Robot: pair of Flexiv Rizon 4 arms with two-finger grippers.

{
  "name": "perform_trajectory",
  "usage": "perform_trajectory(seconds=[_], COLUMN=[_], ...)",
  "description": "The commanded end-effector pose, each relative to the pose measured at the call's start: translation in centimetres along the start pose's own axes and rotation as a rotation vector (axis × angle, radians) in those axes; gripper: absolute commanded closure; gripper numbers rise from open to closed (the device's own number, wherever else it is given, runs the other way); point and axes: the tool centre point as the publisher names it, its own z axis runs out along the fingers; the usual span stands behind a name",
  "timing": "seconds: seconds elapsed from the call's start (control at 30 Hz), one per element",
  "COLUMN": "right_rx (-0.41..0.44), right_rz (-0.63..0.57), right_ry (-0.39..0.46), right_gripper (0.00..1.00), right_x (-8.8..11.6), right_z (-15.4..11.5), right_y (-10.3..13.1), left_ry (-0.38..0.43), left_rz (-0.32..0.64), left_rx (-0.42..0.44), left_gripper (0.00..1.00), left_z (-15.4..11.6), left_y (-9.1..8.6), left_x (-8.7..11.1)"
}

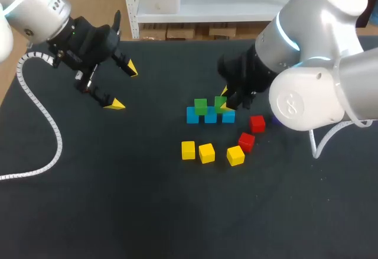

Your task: Place the blue cubes, place green cubes on the blue cubes, place the yellow cubes on the green cubes, then place the red cubes on the yellow cubes, and place purple cube on the red cubes.

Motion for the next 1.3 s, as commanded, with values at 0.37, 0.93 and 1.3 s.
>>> perform_trajectory(seconds=[0.37,0.93,1.3], right_rx=[-0.007,-0.008,-0.012], right_rz=[0.001,0.002,0.004], right_ry=[-0.005,-0.005,-0.006], right_gripper=[1.0,0.94,0.82], right_x=[0.02,0.04,0.08], right_z=[0.15,0.08,0.22], right_y=[0.02,0.01,0.01], left_ry=[-0.001,-0.001,-0.001], left_rz=[0.002,0.002,0.002], left_rx=[0.0,0.0,0.0], left_gripper=[0.0,0.0,0.0], left_z=[-0.04,-0.04,-0.04], left_y=[0.02,0.02,0.02], left_x=[0.09,0.09,0.09])
